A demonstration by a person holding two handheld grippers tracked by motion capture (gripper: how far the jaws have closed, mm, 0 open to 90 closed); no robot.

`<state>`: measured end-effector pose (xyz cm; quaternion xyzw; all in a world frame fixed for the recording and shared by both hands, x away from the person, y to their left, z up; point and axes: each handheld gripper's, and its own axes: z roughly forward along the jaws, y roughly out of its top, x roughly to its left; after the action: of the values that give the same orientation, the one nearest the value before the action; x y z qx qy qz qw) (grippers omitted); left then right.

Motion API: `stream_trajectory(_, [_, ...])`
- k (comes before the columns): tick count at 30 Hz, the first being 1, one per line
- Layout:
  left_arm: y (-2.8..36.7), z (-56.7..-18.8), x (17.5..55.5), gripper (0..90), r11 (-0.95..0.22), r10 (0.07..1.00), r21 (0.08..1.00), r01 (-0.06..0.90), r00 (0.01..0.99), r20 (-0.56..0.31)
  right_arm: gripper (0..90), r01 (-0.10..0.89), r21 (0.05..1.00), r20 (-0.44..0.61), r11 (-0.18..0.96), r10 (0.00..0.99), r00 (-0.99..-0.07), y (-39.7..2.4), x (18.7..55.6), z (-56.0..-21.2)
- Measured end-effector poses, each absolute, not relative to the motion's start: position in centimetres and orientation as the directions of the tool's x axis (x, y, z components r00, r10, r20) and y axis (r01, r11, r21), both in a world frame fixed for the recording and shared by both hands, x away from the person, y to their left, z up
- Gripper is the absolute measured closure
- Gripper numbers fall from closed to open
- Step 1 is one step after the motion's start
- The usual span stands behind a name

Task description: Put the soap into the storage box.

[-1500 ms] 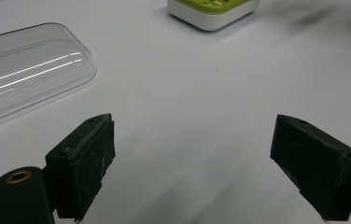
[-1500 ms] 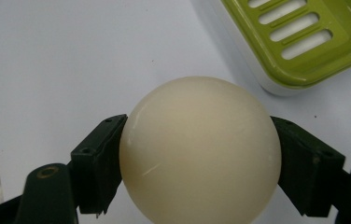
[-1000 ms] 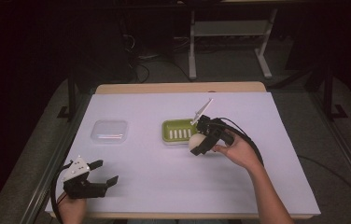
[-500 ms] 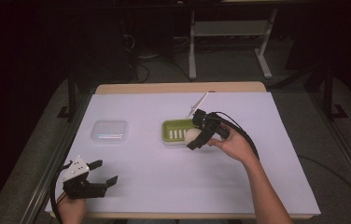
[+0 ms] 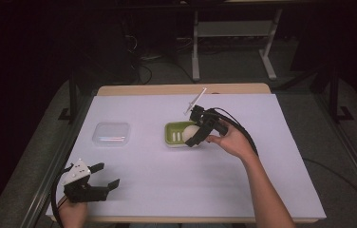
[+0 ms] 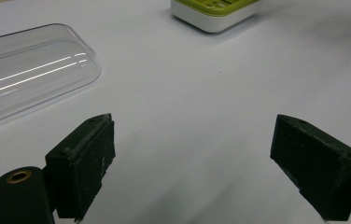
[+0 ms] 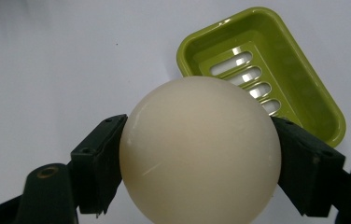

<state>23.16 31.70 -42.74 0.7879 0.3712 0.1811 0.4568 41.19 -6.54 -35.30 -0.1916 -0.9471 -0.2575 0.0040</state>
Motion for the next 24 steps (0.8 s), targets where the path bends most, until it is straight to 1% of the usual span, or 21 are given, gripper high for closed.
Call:
stream_trajectory(8, [31.8, -42.7, 23.2, 13.0, -0.311, 0.751, 0.853, 0.419, 0.659, -0.051, 22.9, 0.364, 0.474, 0.106, 0.802, 0.358, -0.928, -5.5, 42.1, -35.1])
stream_trajectory(12, [31.8, -42.7, 23.2, 13.0, -0.313, 0.751, 0.851, 0.421, 0.658, -0.049, 22.9, 0.366, 0.483, 0.114, 0.795, 0.358, -0.927, -5.3, 42.5, -35.2])
stream_trajectory(24, [31.8, -42.7, 23.1, 13.0, -0.31, 0.752, 0.853, 0.42, 0.657, -0.05, 23.0, 0.386, 0.465, 0.121, 0.797, 0.375, -0.919, -4.1, 43.6, -36.8])
